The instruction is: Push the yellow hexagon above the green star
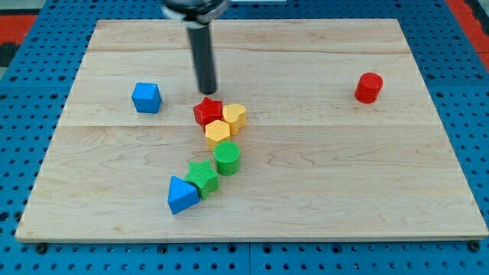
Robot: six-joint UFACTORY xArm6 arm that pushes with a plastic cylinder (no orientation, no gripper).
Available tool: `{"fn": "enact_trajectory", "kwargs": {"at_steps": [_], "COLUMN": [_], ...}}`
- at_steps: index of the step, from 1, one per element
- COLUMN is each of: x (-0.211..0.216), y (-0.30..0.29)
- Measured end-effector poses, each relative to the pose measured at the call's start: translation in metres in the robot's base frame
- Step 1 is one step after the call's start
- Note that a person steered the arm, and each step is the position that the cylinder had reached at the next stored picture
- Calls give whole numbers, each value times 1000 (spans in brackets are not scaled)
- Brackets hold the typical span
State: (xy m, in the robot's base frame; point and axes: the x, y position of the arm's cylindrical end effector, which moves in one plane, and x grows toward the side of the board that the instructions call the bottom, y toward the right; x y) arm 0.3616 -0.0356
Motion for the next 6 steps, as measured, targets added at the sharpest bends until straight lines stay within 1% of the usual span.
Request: {"fn": "enact_trajectory", "kwargs": {"at_steps": [1,2,3,4,5,6], "x": [47,77,25,46,108,134], "y": [61,50,51,-1,-6,-3]}}
